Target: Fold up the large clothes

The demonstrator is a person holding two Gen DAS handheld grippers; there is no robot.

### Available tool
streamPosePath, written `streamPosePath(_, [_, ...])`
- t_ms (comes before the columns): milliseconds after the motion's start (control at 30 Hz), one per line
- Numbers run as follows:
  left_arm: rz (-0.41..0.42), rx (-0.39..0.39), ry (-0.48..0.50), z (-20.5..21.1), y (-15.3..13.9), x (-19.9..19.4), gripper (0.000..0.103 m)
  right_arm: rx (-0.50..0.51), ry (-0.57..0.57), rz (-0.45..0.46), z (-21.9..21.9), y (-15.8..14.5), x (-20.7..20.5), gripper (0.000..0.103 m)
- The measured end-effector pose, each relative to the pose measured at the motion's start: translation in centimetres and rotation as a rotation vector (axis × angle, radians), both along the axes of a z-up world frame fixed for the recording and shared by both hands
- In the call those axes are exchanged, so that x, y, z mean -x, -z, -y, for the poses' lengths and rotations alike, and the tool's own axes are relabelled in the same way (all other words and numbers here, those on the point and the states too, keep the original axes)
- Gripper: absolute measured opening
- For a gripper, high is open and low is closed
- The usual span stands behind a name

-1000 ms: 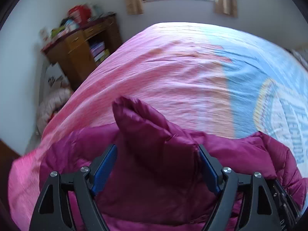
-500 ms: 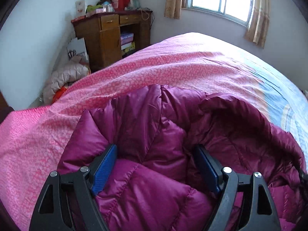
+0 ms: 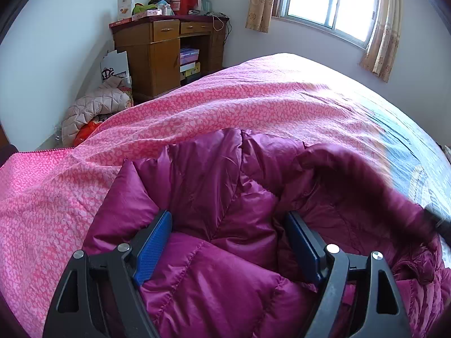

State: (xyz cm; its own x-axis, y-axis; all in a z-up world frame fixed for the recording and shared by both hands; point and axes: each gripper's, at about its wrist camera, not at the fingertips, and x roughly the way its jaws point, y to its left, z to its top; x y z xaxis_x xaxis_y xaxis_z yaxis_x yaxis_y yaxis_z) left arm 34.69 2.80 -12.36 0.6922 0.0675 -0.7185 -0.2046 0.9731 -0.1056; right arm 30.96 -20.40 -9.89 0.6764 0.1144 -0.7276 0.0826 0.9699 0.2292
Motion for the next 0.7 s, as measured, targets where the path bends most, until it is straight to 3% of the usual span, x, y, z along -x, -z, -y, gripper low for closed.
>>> streamPosePath(67, [0.006, 0.007, 0.003, -0.1, -0.1, 0.3, 0.082, 0.049, -0.034, -0.051, -0.4, 1.8, 0.3, 0.021])
streamPosePath(200, [0.05, 0.038, 0.022, -0.8, -2.0, 2.0, 0.082, 0.035, -0.056, 0.028, 0.8, 2.7, 1.9, 0.019])
streamPosePath(300, [0.159, 0.004, -0.002, -1.1, -5.8, 4.3, 0.082, 0.029, -0.057, 0.037, 0.9, 2.5, 1.9, 0.019])
streamPosePath(400, [0.2, 0.051, 0.065, 0.3, -9.2, 3.2, 0.082, 0.024, -0.057, 0.045, 0.6, 2.6, 1.8, 0.019])
streamPosePath(500, [0.114, -0.012, 0.157, 4.2, -9.3, -1.1, 0.082, 0.034, -0.057, 0.049, 0.1, 2.5, 1.6, 0.019])
streamPosePath(600, [-0.014, -0.138, 0.158, 6.9, -5.6, -4.5, 0.082, 0.034, -0.057, 0.051, 0.1, 2.5, 1.6, 0.019])
streamPosePath(700, [-0.105, -0.17, 0.14, 6.6, -1.7, -4.8, 0.082, 0.025, -0.058, 0.053, 0.1, 2.5, 1.8, 0.019])
